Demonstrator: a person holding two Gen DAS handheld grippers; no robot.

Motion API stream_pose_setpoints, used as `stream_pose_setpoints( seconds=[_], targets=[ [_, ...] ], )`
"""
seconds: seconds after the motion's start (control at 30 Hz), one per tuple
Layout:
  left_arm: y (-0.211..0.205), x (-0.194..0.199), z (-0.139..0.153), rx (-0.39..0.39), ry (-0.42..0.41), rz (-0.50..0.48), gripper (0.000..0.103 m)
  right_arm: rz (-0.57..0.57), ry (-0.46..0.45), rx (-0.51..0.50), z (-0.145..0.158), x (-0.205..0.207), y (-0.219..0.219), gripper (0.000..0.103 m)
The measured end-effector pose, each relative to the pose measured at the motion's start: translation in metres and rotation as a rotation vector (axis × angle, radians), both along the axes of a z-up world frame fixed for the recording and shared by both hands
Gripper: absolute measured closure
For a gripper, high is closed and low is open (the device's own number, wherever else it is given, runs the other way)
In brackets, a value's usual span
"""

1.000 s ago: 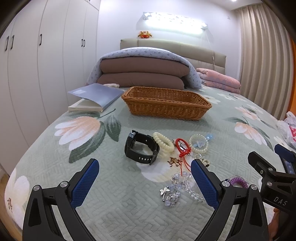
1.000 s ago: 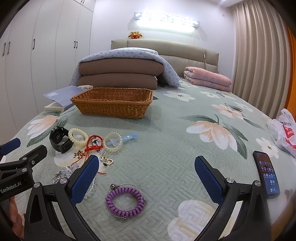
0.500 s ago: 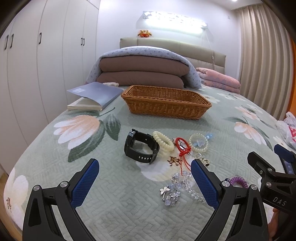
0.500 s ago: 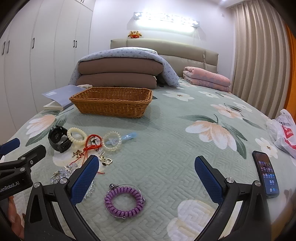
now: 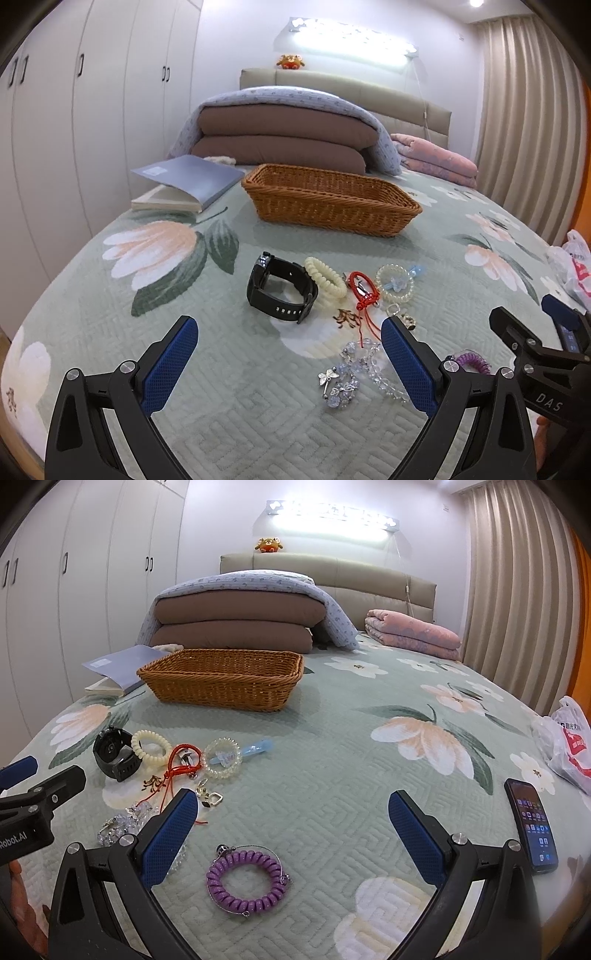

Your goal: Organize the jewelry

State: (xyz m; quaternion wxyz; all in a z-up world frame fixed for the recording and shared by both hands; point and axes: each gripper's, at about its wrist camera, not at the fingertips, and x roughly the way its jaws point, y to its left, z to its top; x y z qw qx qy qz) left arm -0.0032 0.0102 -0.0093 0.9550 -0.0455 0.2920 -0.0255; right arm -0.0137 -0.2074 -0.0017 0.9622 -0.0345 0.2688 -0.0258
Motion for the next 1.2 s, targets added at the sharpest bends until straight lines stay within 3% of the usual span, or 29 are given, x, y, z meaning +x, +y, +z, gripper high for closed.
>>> stream_pose_setpoints(
  seconds=[0.47, 0.53, 0.6, 0.77, 0.87, 1.03, 1.1, 1.2],
  targets=[
    [0.050, 0.033, 0.008, -0.033, 0.128, -0.035, 0.004, 0.065, 0.065, -0.001, 0.011, 0.038, 0.014, 0.014],
    [0.057, 0.044, 0.009, -0.067, 0.145, -0.065, 0.005, 0.086, 0.088, 0.023, 0.013, 0.049, 0.015, 0.022],
    [0.062, 0.058, 0.011, -0.097, 0.164, -0.095, 0.012, 0.099, 0.129, 0.034, 0.013, 0.064, 0.018, 0.045],
    [0.061, 0.089, 0.005, -0.140, 0.220, -0.150, 0.021, 0.130, 0.240, 0.070, -0.001, 0.097, 0.022, 0.056],
    [0.055, 0.101, -0.003, -0.154, 0.244, -0.169, 0.029, 0.138, 0.272, 0.081, -0.011, 0.108, 0.026, 0.056],
    [0.053, 0.115, -0.018, -0.165, 0.290, -0.175, 0.031, 0.141, 0.315, 0.078, -0.023, 0.124, 0.034, 0.058],
    [0.051, 0.123, -0.024, -0.156, 0.314, -0.173, 0.049, 0.137, 0.329, 0.084, -0.028, 0.130, 0.035, 0.062],
    [0.049, 0.133, -0.033, -0.156, 0.358, -0.181, 0.059, 0.130, 0.351, 0.083, -0.034, 0.137, 0.034, 0.068]
  ],
)
